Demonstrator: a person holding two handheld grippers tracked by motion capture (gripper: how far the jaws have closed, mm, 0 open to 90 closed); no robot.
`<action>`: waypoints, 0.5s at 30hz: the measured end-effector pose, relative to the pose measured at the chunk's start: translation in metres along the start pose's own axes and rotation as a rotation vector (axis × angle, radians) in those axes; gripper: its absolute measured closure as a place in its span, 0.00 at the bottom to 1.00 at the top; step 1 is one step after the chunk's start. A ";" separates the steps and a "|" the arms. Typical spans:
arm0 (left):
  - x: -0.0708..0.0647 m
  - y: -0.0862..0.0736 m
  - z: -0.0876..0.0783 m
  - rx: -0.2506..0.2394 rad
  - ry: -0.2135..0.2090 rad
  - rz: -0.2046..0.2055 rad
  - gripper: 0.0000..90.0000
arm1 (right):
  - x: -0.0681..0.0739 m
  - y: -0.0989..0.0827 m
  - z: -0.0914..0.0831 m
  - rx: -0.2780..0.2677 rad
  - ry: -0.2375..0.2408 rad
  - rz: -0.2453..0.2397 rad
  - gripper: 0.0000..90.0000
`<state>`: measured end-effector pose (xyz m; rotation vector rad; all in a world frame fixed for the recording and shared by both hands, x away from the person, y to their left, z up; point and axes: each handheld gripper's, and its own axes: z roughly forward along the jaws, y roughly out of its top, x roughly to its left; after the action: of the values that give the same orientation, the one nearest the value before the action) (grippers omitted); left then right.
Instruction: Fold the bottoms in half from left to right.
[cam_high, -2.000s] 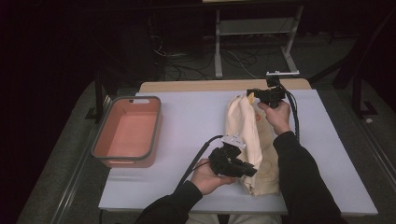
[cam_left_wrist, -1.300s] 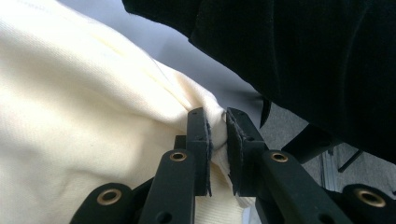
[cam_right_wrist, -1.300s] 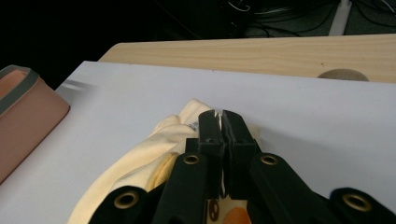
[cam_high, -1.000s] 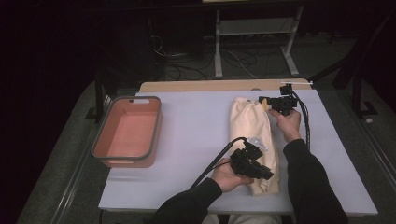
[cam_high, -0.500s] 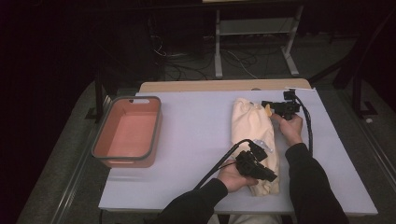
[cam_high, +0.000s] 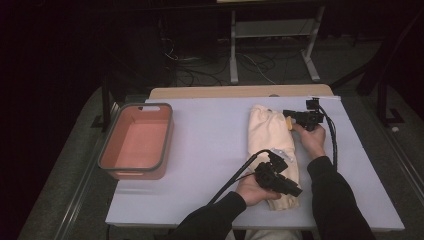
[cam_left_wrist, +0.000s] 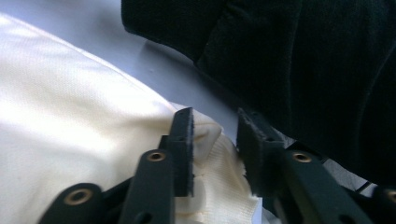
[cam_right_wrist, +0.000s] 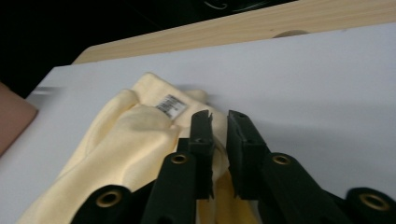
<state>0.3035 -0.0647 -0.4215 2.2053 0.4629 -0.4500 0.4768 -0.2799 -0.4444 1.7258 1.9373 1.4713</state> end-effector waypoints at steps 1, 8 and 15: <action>0.000 -0.001 0.000 -0.003 0.001 0.000 0.68 | 0.000 0.000 -0.002 -0.006 -0.013 -0.003 0.82; -0.001 -0.002 -0.004 -0.016 0.024 0.017 0.51 | -0.001 0.002 -0.018 -0.026 -0.037 -0.013 0.64; 0.003 -0.006 -0.012 -0.051 0.005 0.018 0.40 | 0.003 0.003 -0.029 -0.024 -0.036 -0.034 0.45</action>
<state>0.3048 -0.0510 -0.4194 2.1606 0.4518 -0.4186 0.4589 -0.2932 -0.4260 1.6890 1.9139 1.4357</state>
